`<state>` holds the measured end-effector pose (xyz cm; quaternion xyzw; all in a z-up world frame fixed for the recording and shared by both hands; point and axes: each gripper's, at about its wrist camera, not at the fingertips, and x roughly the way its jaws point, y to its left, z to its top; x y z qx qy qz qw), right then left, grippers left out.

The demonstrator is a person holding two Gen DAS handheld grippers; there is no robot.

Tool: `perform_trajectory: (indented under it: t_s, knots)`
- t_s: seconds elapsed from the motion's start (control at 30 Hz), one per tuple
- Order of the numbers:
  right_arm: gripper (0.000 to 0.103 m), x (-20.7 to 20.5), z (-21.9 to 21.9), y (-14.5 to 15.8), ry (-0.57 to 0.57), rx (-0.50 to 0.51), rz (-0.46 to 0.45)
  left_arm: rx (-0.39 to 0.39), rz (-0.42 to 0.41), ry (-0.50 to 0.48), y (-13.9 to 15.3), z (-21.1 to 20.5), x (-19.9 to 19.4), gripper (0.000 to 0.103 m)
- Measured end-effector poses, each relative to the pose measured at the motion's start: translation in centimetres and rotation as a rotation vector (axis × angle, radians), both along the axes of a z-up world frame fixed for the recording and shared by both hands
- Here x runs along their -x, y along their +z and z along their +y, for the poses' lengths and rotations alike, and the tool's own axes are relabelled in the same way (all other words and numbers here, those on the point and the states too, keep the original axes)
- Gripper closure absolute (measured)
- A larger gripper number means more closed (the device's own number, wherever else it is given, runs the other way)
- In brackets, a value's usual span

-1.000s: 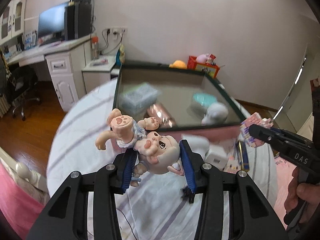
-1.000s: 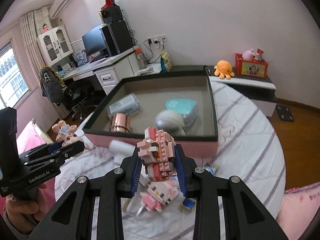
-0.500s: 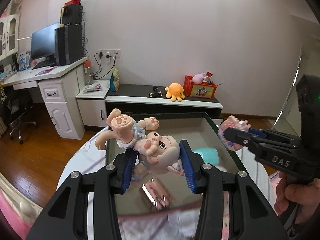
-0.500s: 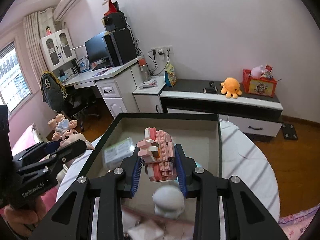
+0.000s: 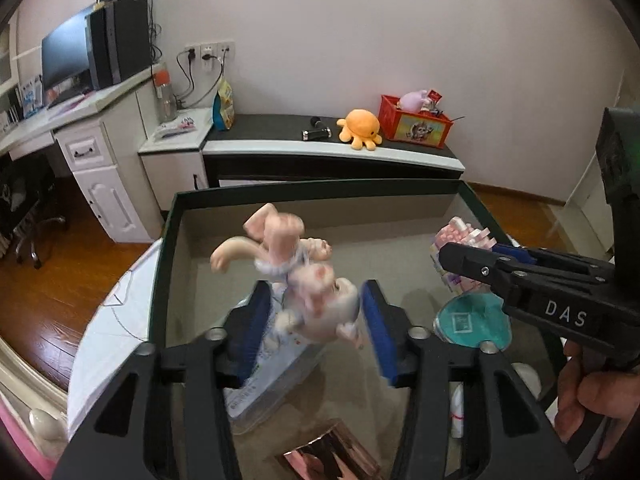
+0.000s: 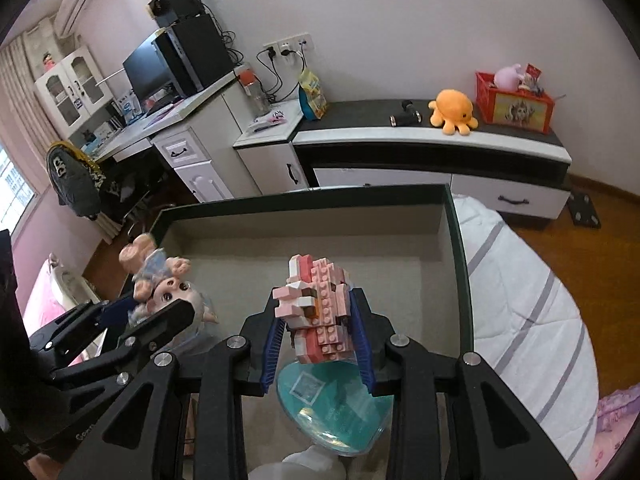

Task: Organize rigid objects
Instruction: 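Carry both items into the pink box and open both tools to release them, then withdraw both tools from the box toward the remaining items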

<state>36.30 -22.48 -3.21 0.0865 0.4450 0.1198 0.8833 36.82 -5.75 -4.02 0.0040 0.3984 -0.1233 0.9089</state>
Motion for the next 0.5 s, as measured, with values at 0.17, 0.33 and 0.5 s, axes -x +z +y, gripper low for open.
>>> perform_trajectory:
  t_s: [0.17,0.33,0.5]
  knots:
    - [0.017,0.7,-1.0,0.4,-0.032,-0.025,-0.013,0.013,-0.099,0.034,2.0,1.0,2.4,0.002]
    - [0.0,2.5,-1.5,1.6,-0.075,-0.069,-0.042,0.006,-0.158,0.048,4.1,1.8,5.5,0.0]
    - [0.0,6.2,-1.0,3.9,-0.124,-0.043,-0.128,0.033,-0.202,0.076,5.8,2.9,9.3,0.0]
